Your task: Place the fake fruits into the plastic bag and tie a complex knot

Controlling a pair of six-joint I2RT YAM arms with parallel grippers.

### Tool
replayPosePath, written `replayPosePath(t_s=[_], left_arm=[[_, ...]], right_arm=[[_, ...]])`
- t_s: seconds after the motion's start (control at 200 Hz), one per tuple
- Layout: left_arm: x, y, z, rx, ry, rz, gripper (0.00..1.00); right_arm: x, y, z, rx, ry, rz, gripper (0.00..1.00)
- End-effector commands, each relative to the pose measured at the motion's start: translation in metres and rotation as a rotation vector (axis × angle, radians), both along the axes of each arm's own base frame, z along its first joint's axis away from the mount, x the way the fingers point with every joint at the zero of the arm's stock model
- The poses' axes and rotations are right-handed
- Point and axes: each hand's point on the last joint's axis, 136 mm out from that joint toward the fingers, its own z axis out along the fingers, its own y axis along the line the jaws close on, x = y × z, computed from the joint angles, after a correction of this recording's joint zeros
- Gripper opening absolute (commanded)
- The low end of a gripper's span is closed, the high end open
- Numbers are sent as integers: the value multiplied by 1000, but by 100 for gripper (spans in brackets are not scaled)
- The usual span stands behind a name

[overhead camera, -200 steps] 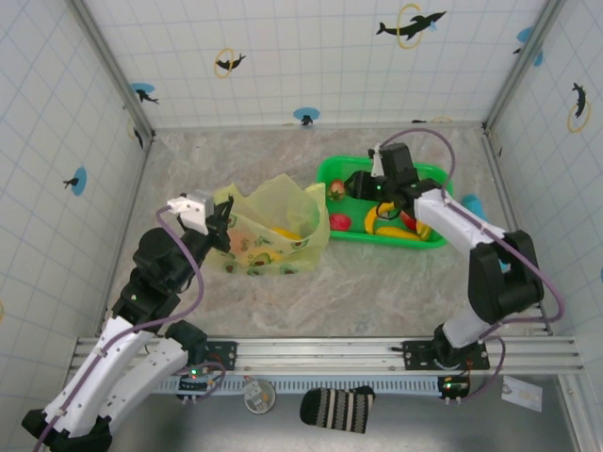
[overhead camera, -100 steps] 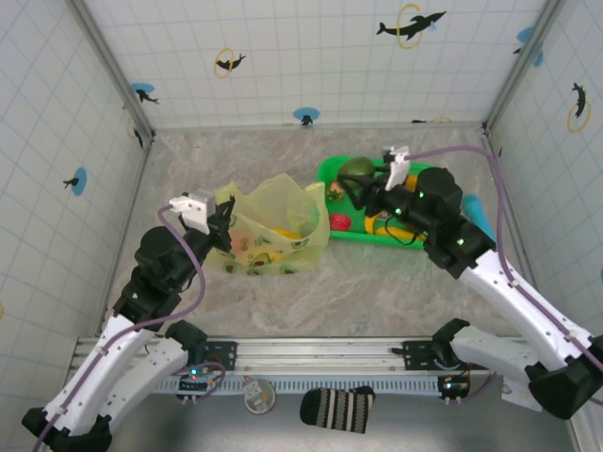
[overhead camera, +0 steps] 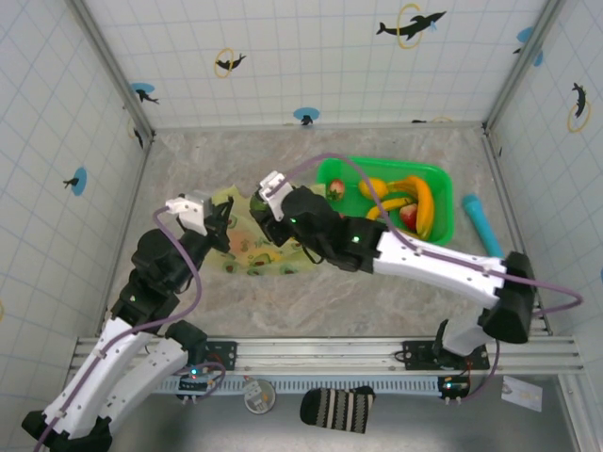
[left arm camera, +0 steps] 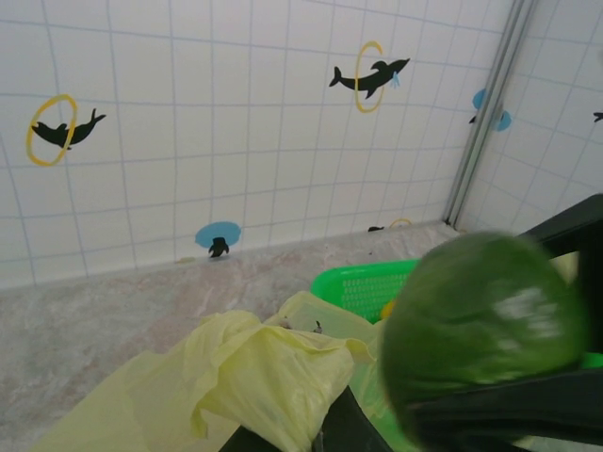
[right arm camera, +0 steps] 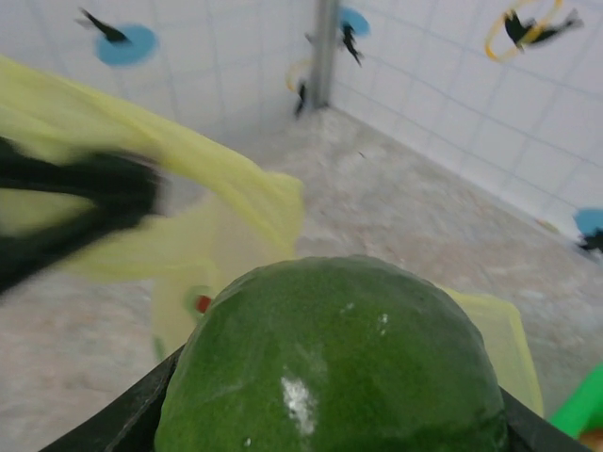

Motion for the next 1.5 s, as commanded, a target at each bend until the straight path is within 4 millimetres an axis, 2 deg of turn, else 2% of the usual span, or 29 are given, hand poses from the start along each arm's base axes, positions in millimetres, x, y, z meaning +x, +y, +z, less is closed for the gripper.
replayPosePath(t_s=[0.0,0.17,0.28,0.435,0.571,0.736,0.856,0.956,1.116,1.231,1.341,1.376,1.496], left_arm=[[-3,-4,0,-16,0,-24,0],[-4,-5,1,-23,-6,-32,0],[-4,-4,2,-19,-12,-26,0],[-3,-3,1,-8,-17,-20,0],[-2,-2,0,-5,-18,-15,0],[-1,-4,0,-9,-16,-19,0],[-2,-4,1,-12,-15,-22,0],[-1,-5,-1,-10,-9,-23,0],[0,-4,-4,-3,0,-15,0],[1,-4,-8,2,9,-10,0],[2,-4,-10,4,18,-6,0],[3,-4,-11,3,19,-5,0],[4,-5,-10,3,22,-8,0]], right_arm=[[41,-23,-20,-76,41,-187,56],[73,-18,-69,-199,124,-256,56],[76,-7,-88,-244,168,-247,58],[65,7,-95,-236,202,-177,63],[64,2,-95,-223,224,-170,75],[62,-7,-90,-174,246,-167,79],[60,-10,-75,-122,238,-161,75],[56,-12,-52,-65,224,-146,68],[37,-14,9,116,183,-48,63],[16,-27,51,275,151,32,62],[3,-54,82,445,139,84,60],[1,-64,85,492,155,100,60],[12,-110,91,620,171,57,59]])
